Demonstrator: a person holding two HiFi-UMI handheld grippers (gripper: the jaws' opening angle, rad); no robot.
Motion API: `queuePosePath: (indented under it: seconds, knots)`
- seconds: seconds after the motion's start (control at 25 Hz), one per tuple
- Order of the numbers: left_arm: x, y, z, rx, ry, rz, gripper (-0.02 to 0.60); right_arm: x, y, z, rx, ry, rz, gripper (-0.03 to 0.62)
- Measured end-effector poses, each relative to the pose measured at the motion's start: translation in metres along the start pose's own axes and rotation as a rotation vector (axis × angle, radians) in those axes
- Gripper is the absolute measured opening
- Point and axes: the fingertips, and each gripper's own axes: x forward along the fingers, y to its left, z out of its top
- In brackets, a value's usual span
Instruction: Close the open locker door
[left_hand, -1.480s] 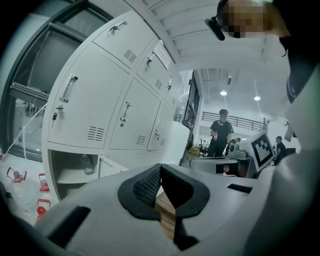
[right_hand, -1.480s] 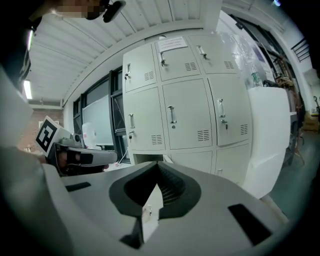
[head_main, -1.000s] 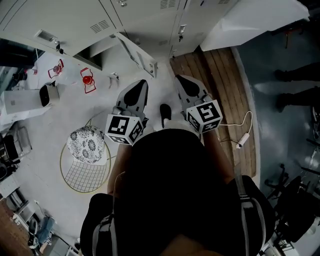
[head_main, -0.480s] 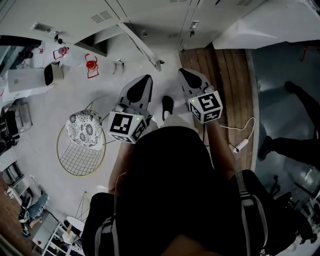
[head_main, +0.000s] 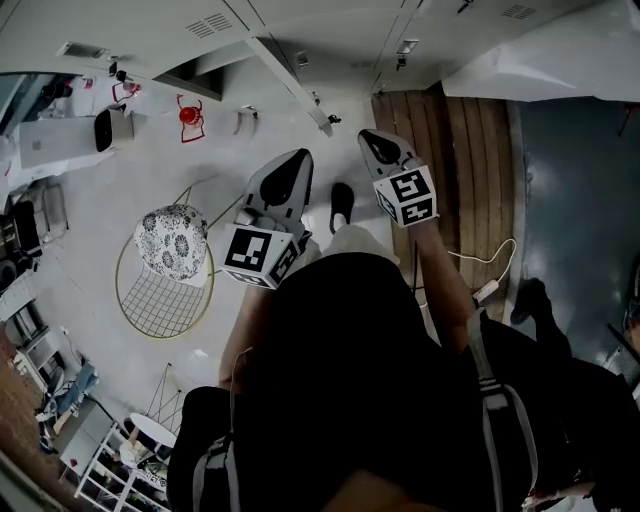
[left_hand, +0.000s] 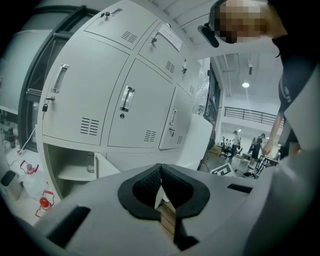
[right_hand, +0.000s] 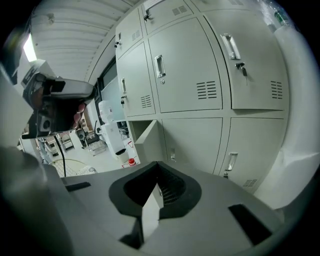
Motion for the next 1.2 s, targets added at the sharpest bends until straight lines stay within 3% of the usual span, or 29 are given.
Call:
queuePosePath:
  seconds: [0.48,1.2]
  knots:
    - [0.005,0.022,-0.003,-0.026,0.017,0.016,0.018,0.046,0.006,-0.030,-0.047,0.101,0.062,0.005]
    - [-0.003,0.043,-0.014,-0.042,0.044,0.050,0.018,0.090,0.017,-0.064,-0.100,0.214,0.127,0.060]
